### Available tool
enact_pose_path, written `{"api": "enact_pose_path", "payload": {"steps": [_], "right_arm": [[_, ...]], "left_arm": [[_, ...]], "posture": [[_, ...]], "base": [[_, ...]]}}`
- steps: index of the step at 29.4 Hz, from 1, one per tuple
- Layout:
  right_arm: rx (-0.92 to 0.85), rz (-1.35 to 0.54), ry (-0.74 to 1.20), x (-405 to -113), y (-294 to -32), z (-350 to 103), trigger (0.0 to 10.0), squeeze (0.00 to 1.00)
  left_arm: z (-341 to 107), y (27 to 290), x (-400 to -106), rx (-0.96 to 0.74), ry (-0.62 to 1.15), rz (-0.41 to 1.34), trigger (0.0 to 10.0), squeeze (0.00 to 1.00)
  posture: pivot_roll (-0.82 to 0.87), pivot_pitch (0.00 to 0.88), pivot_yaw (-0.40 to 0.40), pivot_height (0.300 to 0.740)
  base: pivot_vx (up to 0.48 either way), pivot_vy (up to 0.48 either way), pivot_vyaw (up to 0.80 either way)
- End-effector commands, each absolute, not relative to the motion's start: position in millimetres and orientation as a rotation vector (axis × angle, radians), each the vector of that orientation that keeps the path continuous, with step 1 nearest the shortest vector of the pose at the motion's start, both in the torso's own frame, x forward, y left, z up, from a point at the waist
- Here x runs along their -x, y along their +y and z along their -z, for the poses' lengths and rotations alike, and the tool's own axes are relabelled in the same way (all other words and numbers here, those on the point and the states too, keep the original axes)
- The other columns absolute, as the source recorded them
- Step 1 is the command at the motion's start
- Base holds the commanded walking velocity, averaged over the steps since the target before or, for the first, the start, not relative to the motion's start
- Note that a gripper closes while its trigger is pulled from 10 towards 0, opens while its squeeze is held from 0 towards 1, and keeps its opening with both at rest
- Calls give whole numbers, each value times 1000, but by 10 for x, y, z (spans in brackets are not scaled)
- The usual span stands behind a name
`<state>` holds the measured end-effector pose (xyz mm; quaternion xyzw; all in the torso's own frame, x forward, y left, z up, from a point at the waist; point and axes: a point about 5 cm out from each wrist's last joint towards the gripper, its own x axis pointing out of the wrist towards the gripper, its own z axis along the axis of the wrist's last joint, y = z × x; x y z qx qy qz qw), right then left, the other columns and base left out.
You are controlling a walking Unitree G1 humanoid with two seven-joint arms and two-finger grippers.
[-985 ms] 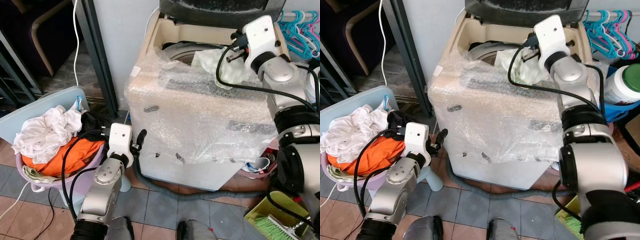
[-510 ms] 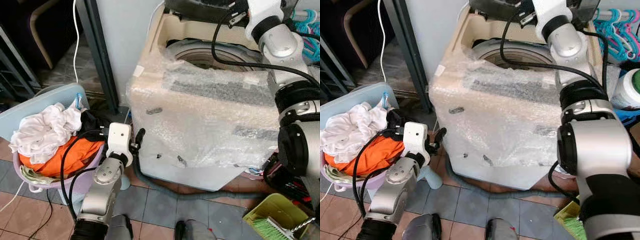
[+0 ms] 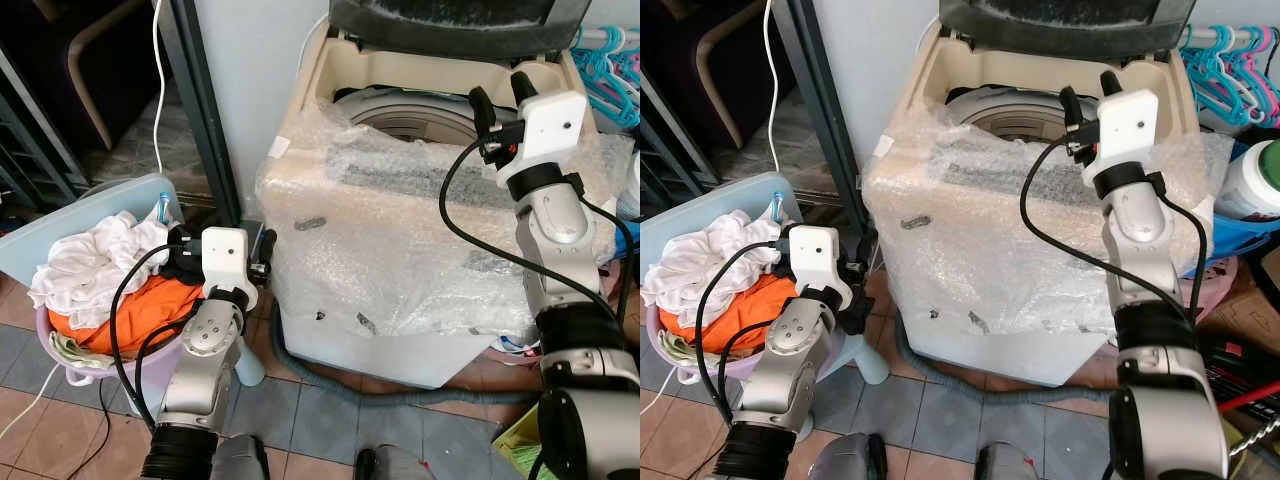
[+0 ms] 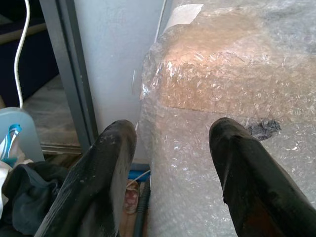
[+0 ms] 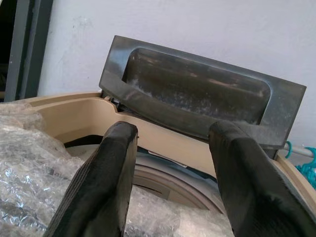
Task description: Clothes washing
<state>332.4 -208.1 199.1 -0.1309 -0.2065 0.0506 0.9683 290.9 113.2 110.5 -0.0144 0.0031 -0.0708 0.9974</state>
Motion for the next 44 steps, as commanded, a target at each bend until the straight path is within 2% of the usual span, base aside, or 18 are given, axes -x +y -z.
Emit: {"api": "enact_pose_path", "payload": {"steps": [1,2,10,19,42,44], "right_arm": [[255,-110,-433,-3207,-1997,-1989,10000,1000],[251,-125,-399,-3078,-1919,-1869,10000,1000],[189,-109,-297,-2842,-1739,-1671,10000,1000],[134,-62,-122,-2545,-1805,-1319,10000,1000],[67,-2,-37,-2508,-1758,-1176,10000,1000],[74,-5,-35,-2506,-1742,-1167,10000,965]], "left_arm": [[-1149,1120,-2919,27,-14,145,10000,0],[-1138,1106,-2913,23,-11,152,10000,0],[-1078,1097,-2868,23,15,162,10000,0],[-997,1143,-2816,13,54,166,10000,0],[-950,1163,-2807,-20,69,198,10000,0],[-934,1193,-2794,-28,72,188,10000,0]], "posture": [[-106,19,35,740],[-107,20,34,740],[-105,37,38,740],[-114,51,45,740],[-92,42,33,740],[-94,41,30,740]], "base": [[0,0,0],[0,0,0],[0,0,0],[-202,0,0],[-24,0,0],[0,0,0]]}}
